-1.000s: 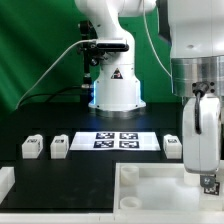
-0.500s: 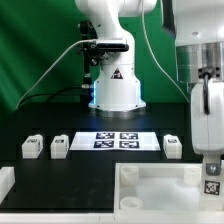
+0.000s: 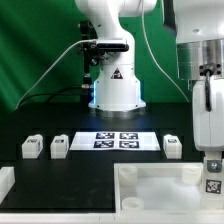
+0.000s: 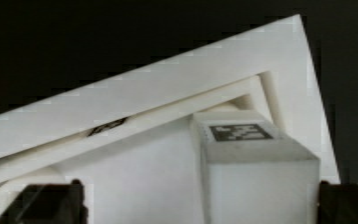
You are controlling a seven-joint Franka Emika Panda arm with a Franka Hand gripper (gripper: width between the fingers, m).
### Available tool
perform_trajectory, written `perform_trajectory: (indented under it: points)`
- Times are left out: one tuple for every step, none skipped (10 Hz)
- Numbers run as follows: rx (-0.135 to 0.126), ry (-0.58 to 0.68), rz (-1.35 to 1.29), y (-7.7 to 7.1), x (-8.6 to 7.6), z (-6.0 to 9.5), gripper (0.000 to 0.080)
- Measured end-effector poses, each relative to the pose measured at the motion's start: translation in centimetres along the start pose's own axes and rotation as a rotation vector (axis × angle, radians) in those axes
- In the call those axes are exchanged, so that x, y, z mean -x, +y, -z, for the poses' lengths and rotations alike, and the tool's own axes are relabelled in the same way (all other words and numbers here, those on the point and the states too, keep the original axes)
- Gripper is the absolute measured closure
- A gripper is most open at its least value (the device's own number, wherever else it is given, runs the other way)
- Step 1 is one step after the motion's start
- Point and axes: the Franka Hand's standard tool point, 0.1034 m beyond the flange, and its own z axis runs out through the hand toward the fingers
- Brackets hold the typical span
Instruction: Assemble one leg
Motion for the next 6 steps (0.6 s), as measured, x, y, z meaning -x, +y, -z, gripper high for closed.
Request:
perform_trajectory:
  points:
    - [0.0,0.0,0.0,0.0,0.0,-0.01,0.0151]
    - [0.0,0.0,0.001,0.01,0.0,-0.02,0.0151]
    - [0.0,0.0,0.002,0.02,0.01,-0.02,0.0151]
    - [0.0,0.0,0.002,0.02,0.01,-0.03,0.0151]
    - [0.001,0.0,0.003,0.03,0.01,-0.04,0.0151]
    - [0.001,0.0,0.003,0.03,0.01,-0.05,0.0151]
